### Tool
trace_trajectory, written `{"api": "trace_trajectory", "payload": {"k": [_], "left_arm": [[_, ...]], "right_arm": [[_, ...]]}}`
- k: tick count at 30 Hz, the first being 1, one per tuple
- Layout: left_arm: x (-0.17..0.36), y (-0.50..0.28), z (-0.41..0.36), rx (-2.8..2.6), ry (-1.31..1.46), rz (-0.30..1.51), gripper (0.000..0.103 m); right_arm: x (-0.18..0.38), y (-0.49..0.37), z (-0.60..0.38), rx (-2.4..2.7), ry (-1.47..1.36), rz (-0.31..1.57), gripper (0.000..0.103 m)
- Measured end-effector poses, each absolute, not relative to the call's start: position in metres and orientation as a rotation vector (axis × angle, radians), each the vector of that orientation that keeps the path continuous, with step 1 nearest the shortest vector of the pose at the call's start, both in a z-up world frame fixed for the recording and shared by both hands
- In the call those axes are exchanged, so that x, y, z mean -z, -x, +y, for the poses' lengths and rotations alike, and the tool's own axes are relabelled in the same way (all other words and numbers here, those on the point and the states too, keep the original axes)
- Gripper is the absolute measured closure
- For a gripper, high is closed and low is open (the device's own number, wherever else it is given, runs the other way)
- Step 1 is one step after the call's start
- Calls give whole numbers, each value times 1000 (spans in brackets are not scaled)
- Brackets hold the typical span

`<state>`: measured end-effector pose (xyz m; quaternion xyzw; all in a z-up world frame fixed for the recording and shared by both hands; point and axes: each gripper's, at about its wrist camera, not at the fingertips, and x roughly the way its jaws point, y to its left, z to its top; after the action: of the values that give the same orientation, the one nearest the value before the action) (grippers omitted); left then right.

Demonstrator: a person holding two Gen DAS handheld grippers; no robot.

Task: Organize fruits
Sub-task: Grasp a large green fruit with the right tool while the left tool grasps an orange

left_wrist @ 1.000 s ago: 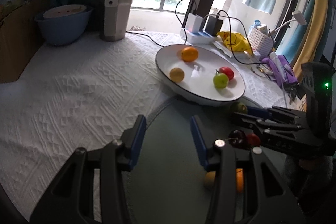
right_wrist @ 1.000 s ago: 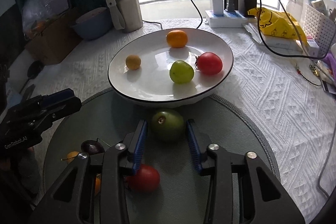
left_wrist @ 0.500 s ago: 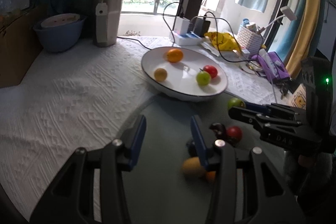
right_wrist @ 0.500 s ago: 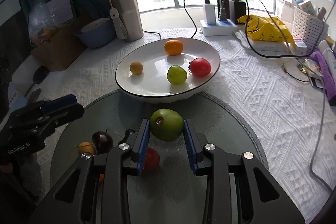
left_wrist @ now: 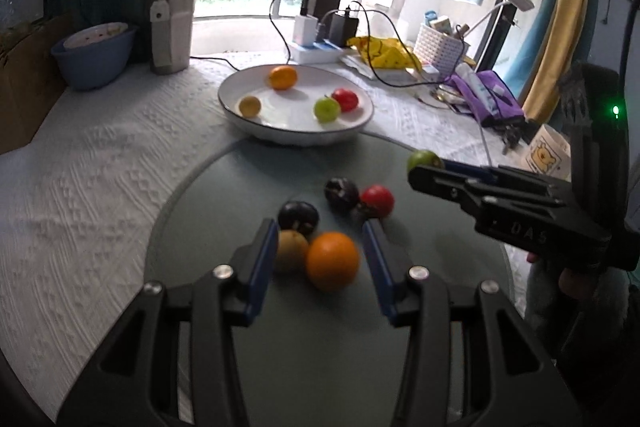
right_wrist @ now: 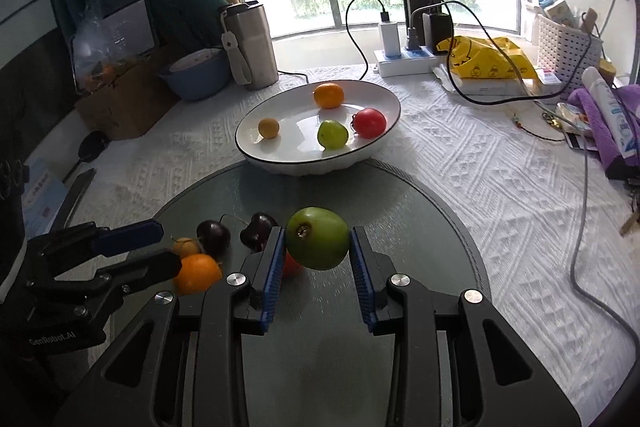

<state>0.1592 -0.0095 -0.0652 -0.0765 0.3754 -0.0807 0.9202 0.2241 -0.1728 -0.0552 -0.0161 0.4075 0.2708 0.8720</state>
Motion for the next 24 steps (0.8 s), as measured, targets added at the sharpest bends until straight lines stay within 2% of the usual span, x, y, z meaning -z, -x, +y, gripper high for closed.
{"api": "trace_trajectory", "payload": {"k": [11,24], "left_arm": [[74,-151,-38,165,75,796,57],[94,-165,-30,102,50,854,57]], "right_arm": [[57,-211,-195,-554,-11,838,68],[58,-215,-200,-552,-23,838,68]]}}
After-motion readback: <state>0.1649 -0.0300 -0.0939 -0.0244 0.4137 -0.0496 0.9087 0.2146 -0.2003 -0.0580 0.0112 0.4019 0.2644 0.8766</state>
